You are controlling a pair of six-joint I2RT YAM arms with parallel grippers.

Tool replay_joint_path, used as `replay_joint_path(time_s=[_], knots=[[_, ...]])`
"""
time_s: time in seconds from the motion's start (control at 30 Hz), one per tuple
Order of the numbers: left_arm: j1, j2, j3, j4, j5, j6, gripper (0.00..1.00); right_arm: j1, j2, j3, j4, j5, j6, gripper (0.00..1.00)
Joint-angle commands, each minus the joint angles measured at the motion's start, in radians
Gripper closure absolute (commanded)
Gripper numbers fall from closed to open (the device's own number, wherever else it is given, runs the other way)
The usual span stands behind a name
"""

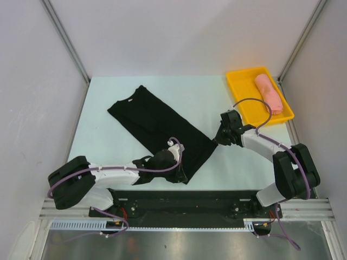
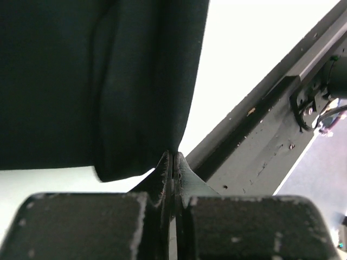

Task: Roll the t-shirts
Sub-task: Roll the T-shirt to the center of the board.

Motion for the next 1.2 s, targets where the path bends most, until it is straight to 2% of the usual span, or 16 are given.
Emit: replay_joint_path(time_s=[0.0,0.13,0.33,0.57,0.73,0.83,0.87,0.97,1.17], knots=[[0.047,-0.044,-0.038,0.047,0.058,-0.046,0.98,0.006,0.035,0.052,0.034,0.031,0.018,0.91],[0.08,-0.037,-0.038,0.042,0.074,-0.046,0.98,0.009,0.048,0.054,0.055,0.03,0.034,0.87],[0.11,-0.018,-0.035,0.022,0.085,-0.055,0.98,0.027,0.023,0.052,0.098,0.022,0.02,0.73],[0.135,0.003,-0.036,-0.004,0.081,-0.074,0.98,0.046,-0.096,0.038,0.104,0.074,-0.029,0.55],[0.146,0.008,-0.039,-0.007,0.081,-0.084,0.99,0.072,-0.21,-0.003,0.075,0.11,-0.028,0.55],[0.152,0.009,-0.041,-0.004,0.081,-0.087,0.99,0.125,-0.277,-0.064,0.083,0.139,-0.023,0.62],[0.153,0.012,-0.042,-0.004,0.081,-0.089,0.99,0.147,-0.29,-0.081,0.101,0.139,-0.024,0.68],[0.158,0.012,-0.042,-0.005,0.081,-0.09,0.99,0.238,-0.322,-0.136,0.132,0.174,-0.028,0.76],[0.164,0.006,-0.048,-0.007,0.083,-0.095,0.99,0.354,-0.325,-0.204,0.169,0.214,-0.002,0.8]])
